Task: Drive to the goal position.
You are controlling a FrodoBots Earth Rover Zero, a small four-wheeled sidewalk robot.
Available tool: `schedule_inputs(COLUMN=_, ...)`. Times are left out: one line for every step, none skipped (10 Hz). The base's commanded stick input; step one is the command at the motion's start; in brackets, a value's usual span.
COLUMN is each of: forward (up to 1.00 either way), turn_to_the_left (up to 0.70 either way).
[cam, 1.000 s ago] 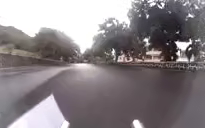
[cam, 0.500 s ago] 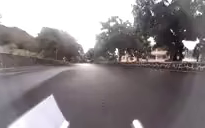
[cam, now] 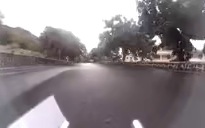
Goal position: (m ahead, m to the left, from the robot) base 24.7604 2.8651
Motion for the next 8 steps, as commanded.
schedule_inputs(forward=1.0, turn_to_the_left=0.0)
schedule_inputs(forward=1.0, turn_to_the_left=0.0)
schedule_inputs(forward=1.0, turn_to_the_left=0.0)
schedule_inputs(forward=1.0, turn_to_the_left=0.0)
schedule_inputs(forward=1.0, turn_to_the_left=0.0)
schedule_inputs(forward=1.0, turn_to_the_left=0.0)
schedule_inputs(forward=1.0, turn_to_the_left=0.0)
schedule_inputs(forward=1.0, turn_to_the_left=0.0)
